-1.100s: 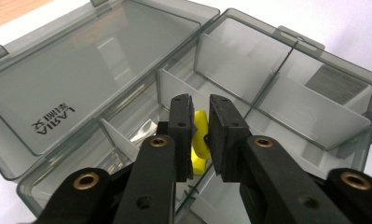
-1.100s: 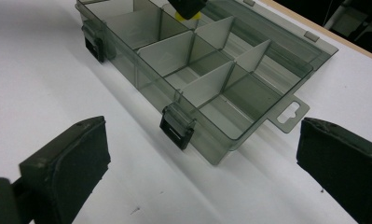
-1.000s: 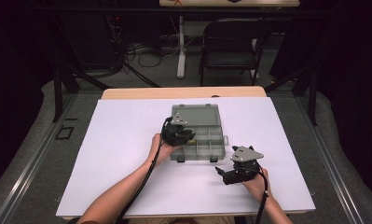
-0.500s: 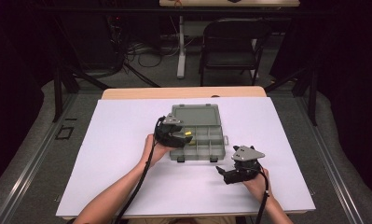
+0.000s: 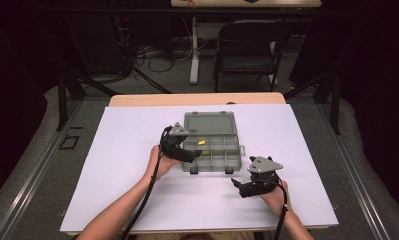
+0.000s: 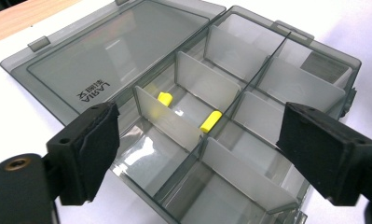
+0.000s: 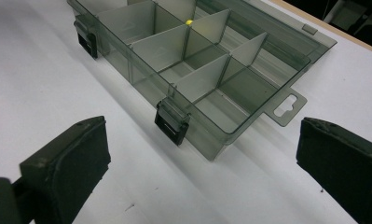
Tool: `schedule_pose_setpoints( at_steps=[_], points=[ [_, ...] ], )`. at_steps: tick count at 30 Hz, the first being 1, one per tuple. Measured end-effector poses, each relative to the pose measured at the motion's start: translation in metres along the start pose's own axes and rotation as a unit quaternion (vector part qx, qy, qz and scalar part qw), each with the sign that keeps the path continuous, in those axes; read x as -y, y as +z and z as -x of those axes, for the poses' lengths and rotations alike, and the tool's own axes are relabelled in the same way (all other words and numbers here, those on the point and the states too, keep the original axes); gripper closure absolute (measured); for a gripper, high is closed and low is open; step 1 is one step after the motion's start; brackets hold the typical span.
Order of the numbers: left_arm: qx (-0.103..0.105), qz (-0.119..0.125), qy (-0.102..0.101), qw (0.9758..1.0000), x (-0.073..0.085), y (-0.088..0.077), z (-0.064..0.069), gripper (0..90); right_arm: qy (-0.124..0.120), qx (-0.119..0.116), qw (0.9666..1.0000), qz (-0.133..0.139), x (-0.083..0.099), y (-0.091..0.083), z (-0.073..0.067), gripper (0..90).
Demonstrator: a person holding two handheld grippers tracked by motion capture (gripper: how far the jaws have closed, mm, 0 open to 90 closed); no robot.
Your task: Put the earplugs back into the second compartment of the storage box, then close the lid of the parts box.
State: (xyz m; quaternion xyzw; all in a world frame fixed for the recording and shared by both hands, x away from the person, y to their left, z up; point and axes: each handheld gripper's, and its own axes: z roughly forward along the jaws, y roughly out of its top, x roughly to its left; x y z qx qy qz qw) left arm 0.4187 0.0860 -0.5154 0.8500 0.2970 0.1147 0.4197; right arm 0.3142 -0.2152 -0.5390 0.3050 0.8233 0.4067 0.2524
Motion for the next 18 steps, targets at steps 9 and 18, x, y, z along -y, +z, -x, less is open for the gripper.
schedule_pose_setpoints(
  at_steps=[9, 18],
  points=[
    [0.006, -0.006, -0.004, 1.0, 0.0031, 0.0003, 0.0023, 8.4, 0.0, 0.001, 1.0, 0.0, 0.0003, -0.0004, 0.0005, 1.7],
    [0.007, -0.011, -0.003, 0.9999, 0.0052, 0.0007, 0.0046, 5.1, -0.004, 0.001, 1.0, 0.0, -0.0009, 0.0004, 0.0, 1.7]
  ],
)
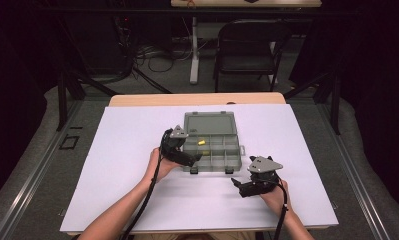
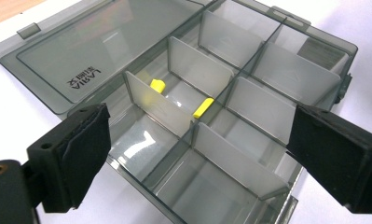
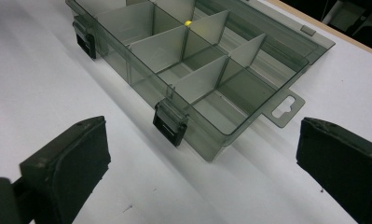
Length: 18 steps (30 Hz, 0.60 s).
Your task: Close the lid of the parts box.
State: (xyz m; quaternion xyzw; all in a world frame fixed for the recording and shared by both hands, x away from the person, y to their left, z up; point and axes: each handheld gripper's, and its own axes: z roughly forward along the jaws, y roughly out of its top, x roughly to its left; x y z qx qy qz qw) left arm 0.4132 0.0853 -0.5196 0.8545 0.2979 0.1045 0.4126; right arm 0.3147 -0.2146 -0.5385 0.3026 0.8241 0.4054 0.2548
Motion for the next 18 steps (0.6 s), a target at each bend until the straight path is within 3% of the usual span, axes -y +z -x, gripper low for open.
schedule_pose_setpoints(
  at_steps=[7, 11, 18],
  points=[
    [0.001, -0.01, -0.001, 1.0, 0.002, 0.006, 0.0, 1.2, -0.002, -0.005, 1.0, -0.001, 0.0, 0.003, -0.001, 1.7],
    [-0.015, -0.016, 0.014, 0.9997, 0.001, 0.012, 0.002, 0.4, -0.005, -0.004, 1.0, -0.002, -0.001, 0.004, -0.002, 1.7],
    [-0.023, -0.02, 0.036, 0.9989, 0.001, 0.019, 0.008, 13.2, -0.001, -0.007, 1.0, -0.001, 0.0, 0.005, -0.002, 1.7]
  ],
)
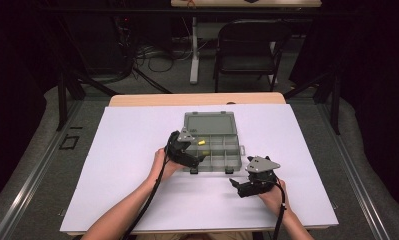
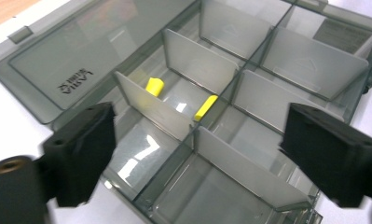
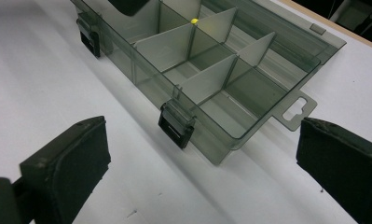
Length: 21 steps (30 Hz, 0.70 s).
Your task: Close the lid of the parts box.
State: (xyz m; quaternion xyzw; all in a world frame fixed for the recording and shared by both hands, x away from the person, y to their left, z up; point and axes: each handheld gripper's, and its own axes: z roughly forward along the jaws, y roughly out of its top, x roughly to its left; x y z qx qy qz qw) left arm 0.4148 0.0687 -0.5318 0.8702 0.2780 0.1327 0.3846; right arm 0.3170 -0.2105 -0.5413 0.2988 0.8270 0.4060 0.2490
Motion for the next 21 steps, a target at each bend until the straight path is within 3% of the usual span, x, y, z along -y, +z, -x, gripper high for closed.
schedule_pose_setpoints(
  at_steps=[5, 12, 21],
  points=[
    [-0.014, -0.007, 0.009, 0.9998, 0.001, 0.004, 0.002, 20.9, -0.001, 0.003, 1.0, -0.001, 0.0, 0.0, -0.001, 1.8],
    [-0.027, -0.002, 0.005, 0.9996, 0.002, 0.008, 0.004, 29.1, 0.001, 0.0, 1.0, -0.003, 0.0, 0.001, 0.0, 1.7],
    [-0.035, 0.004, -0.015, 0.9993, 0.004, 0.014, 0.004, 36.8, 0.002, 0.002, 1.0, -0.001, 0.0, 0.001, 0.0, 1.8]
  ],
)
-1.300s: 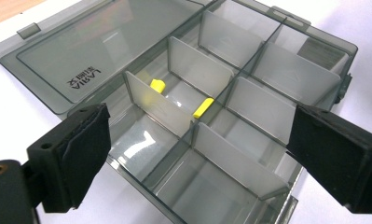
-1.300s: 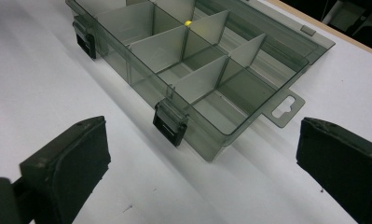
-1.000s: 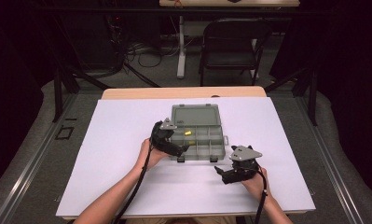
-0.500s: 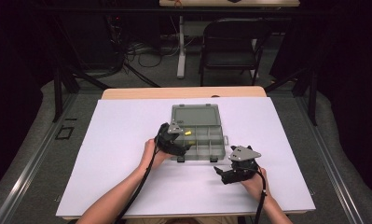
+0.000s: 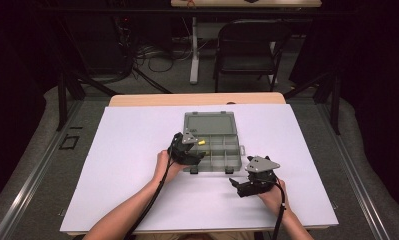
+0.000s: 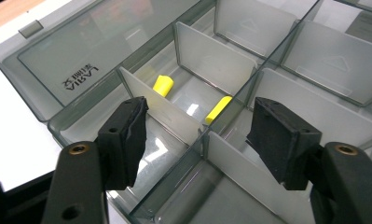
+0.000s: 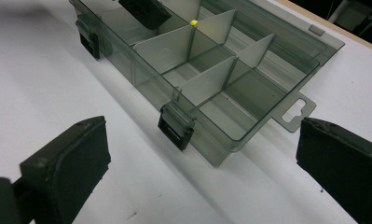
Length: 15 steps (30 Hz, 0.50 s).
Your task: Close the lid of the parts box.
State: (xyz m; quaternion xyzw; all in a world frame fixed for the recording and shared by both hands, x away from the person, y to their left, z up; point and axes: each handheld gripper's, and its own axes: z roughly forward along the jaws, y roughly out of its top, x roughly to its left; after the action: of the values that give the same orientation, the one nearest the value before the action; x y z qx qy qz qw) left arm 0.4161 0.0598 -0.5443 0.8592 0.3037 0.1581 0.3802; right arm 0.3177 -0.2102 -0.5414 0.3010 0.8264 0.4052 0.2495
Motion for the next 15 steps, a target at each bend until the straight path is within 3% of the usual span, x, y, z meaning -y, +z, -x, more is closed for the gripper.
schedule_pose_setpoints(
  at_steps=[10, 15],
  points=[
    [-0.011, -0.005, -0.01, 0.9999, -0.0009, 0.0056, 0.0028, 41.5, 0.0, 0.0, 1.0, 0.001, -0.0004, -0.0009, 0.0007, 1.8],
    [-0.007, -0.006, -0.017, 0.9998, 0.0004, 0.0081, 0.0025, 42.7, -0.001, -0.001, 1.0, -0.001, -0.0003, -0.0003, 0.0011, 1.8]
  ],
)
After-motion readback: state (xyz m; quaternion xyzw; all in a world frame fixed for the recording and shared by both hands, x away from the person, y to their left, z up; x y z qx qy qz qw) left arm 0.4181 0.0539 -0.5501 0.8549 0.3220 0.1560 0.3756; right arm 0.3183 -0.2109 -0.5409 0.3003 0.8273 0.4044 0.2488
